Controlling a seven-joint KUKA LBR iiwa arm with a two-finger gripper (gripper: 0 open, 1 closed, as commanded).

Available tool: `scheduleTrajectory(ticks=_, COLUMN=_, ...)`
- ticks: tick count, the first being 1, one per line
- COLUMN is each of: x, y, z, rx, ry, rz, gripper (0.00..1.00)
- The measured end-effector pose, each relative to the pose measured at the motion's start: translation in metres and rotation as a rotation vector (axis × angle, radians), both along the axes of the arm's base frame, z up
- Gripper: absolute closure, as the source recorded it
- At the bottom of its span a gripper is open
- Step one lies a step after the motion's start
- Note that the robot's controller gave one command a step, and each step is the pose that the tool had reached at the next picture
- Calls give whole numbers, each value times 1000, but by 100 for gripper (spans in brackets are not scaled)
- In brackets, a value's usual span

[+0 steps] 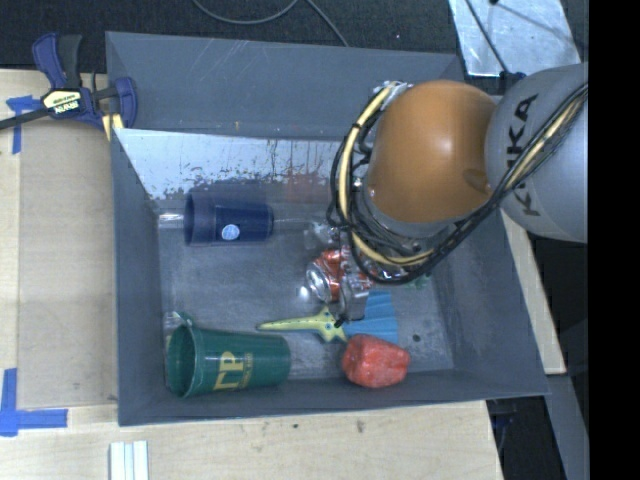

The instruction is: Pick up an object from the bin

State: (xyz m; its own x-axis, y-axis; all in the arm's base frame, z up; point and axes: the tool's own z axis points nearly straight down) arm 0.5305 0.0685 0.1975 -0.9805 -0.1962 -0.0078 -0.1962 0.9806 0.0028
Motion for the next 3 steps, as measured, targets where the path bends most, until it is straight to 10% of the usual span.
scheduleTrajectory(ticks=2, x=13, y=-43, z=-38, rx=-4, ry=10, rz=-79, gripper=0)
scheduleTrajectory(ticks=3, x=33, y=-45, z=-44, rx=-5, ry=-1, rz=210, gripper=0)
